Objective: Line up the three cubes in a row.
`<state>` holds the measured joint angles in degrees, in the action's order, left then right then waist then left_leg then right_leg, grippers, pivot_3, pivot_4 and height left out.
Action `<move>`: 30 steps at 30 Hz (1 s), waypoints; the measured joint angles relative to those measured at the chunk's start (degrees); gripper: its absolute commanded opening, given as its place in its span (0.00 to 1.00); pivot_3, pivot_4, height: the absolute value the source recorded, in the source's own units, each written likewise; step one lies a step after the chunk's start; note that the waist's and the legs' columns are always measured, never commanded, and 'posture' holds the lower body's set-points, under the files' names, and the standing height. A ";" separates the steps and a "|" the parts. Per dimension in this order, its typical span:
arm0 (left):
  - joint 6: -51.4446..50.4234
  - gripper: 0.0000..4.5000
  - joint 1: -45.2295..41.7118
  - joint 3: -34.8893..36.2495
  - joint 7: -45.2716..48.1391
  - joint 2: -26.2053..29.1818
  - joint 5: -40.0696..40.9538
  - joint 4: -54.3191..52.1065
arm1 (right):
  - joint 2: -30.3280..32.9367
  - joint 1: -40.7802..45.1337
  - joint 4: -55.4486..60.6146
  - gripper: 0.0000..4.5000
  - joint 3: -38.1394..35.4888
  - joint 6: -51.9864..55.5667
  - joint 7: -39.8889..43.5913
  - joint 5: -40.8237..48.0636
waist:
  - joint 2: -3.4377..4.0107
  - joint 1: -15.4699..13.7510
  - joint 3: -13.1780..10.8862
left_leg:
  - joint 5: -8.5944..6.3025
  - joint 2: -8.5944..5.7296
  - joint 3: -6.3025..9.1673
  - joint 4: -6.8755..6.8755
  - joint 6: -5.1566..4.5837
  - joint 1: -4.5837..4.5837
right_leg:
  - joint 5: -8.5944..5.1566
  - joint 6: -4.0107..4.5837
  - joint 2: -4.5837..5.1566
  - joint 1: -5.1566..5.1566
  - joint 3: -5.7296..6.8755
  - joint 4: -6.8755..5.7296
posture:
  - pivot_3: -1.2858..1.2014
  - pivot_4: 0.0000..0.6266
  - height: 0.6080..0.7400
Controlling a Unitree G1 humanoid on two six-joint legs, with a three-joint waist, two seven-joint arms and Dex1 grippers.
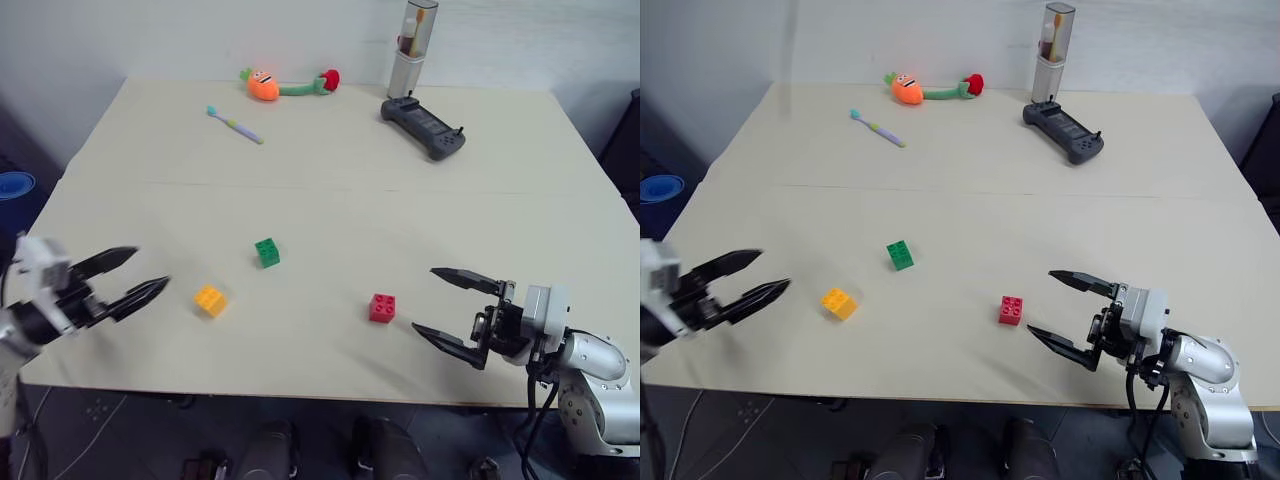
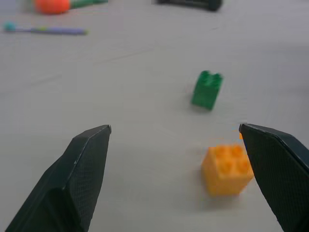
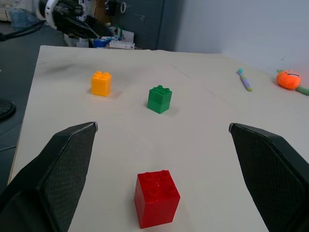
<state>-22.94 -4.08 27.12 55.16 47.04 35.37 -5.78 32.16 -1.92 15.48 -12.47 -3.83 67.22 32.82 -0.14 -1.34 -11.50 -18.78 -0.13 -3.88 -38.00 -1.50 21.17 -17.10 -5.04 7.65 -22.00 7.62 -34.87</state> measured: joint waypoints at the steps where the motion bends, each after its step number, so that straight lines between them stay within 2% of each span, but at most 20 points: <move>1: -0.71 1.00 -3.09 -3.79 -0.06 0.53 -0.98 -0.63 | 0.07 0.35 0.24 1.00 0.27 0.03 -0.12 0.00 | 0.00 0.01 0.00 | 0.08 0.00 -0.01 0.00 -0.13 0.00 | 0.00 0.00 -0.04 0.01 0.01 -0.13 | 0.52 0.24 1.00; 4: -2.98 1.00 -11.63 -13.24 -1.44 0.24 -4.97 0.00 | 0.31 0.52 0.79 1.00 0.86 0.04 -0.63 -0.08 | 0.01 0.19 0.00 | 0.16 0.00 -0.10 0.00 -0.27 0.01 | 0.00 -0.01 -0.16 0.00 0.00 -0.24 | 0.52 0.24 1.00; 9: -4.44 1.00 -21.26 -23.64 -1.30 -2.04 -10.68 6.84 | 0.96 -0.21 3.06 1.00 0.68 0.25 -2.25 -0.02 | 0.01 0.23 0.00 | 0.28 0.01 -0.20 0.00 -0.27 0.02 | 0.00 -0.01 -0.24 -0.04 -0.02 -0.26 | 0.52 0.24 1.00; 16: -1.15 1.00 -29.15 -31.78 -0.57 -9.11 -17.74 17.04 | 1.22 -4.36 6.80 1.00 -0.20 0.84 -4.95 0.33 | -0.04 -0.39 -0.03 | 0.34 -0.07 -0.16 -0.11 -0.37 0.09 | 0.03 -0.06 -0.19 -0.02 0.00 -0.30 | 0.52 0.24 1.00; 19: 0.46 0.86 -31.43 -33.14 -0.66 -11.63 -19.76 20.27 | 1.33 -6.51 8.61 1.00 -0.77 1.59 -6.12 0.44 | -0.06 -0.31 -0.03 | 0.35 -0.07 -0.18 -0.13 -0.39 0.09 | 0.04 -0.08 -0.19 -0.01 -0.01 -0.29 | 0.52 0.24 1.00; 26: 3.14 0.37 -33.32 -35.06 0.83 -12.11 -23.59 24.81 | 1.75 -10.68 12.31 1.00 -1.90 3.01 -8.02 1.47 | -0.07 -0.04 -0.03 | 0.40 -0.04 -0.19 -0.13 -0.35 0.06 | 0.04 -0.08 -0.22 -0.03 -0.01 -0.35 | 0.52 0.24 1.00; 27: 3.66 0.33 -33.59 -35.01 0.91 -12.08 -24.00 25.01 | 1.89 -10.94 12.55 1.00 -1.99 3.17 -8.19 1.63 | -0.07 -0.10 -0.03 | 0.41 -0.05 -0.18 -0.14 -0.36 0.06 | 0.04 -0.08 -0.20 -0.01 -0.01 -0.35 | 0.52 0.24 1.00; 30: 7.03 0.33 -34.05 -34.90 3.41 -12.48 -24.19 26.67 | 2.28 -11.84 13.95 1.00 -2.86 3.78 -8.82 2.01 | -0.07 -0.17 -0.03 | 0.40 -0.06 -0.17 -0.14 -0.36 0.07 | 0.04 -0.08 -0.16 -0.02 -0.01 -0.35 | 0.52 0.24 1.00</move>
<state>-15.92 -38.13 -7.78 58.57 34.56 11.17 20.88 34.44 -13.77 29.44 -15.33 -0.05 58.39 34.83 -0.21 -1.52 -11.53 -18.38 -0.19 -4.04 -38.15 -1.86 21.23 -17.06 -5.12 7.50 -22.02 7.60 -35.22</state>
